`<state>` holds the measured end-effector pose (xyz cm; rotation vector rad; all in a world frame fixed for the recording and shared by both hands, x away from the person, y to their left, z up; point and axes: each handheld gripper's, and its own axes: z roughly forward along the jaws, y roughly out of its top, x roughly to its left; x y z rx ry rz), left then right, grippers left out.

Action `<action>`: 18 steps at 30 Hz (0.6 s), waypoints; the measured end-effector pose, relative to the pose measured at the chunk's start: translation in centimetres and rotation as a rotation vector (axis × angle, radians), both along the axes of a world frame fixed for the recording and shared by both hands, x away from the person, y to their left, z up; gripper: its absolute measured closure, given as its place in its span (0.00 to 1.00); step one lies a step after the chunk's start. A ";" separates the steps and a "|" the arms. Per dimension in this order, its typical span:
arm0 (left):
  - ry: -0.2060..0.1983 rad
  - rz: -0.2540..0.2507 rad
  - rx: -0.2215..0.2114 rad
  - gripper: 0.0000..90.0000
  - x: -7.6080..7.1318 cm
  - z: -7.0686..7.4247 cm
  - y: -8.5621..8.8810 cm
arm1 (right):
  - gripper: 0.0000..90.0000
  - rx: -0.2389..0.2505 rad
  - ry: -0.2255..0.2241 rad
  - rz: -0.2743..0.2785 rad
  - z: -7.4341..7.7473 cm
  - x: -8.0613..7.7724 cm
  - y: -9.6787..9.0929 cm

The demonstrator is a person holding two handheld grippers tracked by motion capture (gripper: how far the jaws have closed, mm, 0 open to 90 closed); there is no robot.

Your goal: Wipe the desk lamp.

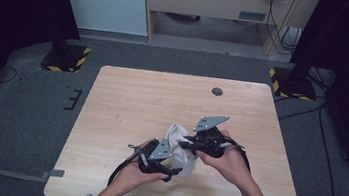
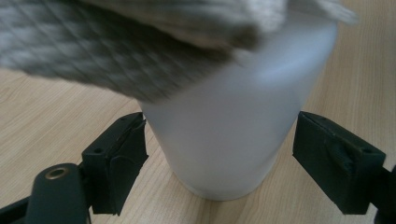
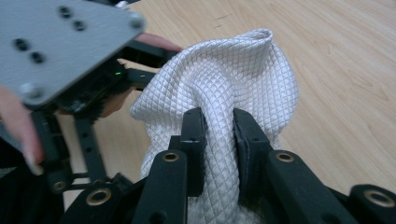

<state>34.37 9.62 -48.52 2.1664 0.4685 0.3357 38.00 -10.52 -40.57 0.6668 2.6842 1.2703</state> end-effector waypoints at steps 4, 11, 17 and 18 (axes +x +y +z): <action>0.006 -0.006 -0.003 0.19 0.0 -0.1 -0.1 | 0.85 0.002 -0.001 0.020 0.1 -1.1 -0.4; 0.000 0.002 -0.005 0.20 -0.2 0.0 0.2 | 0.85 0.010 0.005 0.006 0.1 -2.0 -2.6; 0.003 -0.002 -0.008 0.21 -0.1 0.0 0.2 | 0.85 0.019 0.013 -0.053 0.1 -0.6 -4.3; 0.003 -0.002 -0.008 0.21 -0.1 0.0 0.2 | 0.85 0.019 0.019 -0.060 0.1 -0.3 -4.3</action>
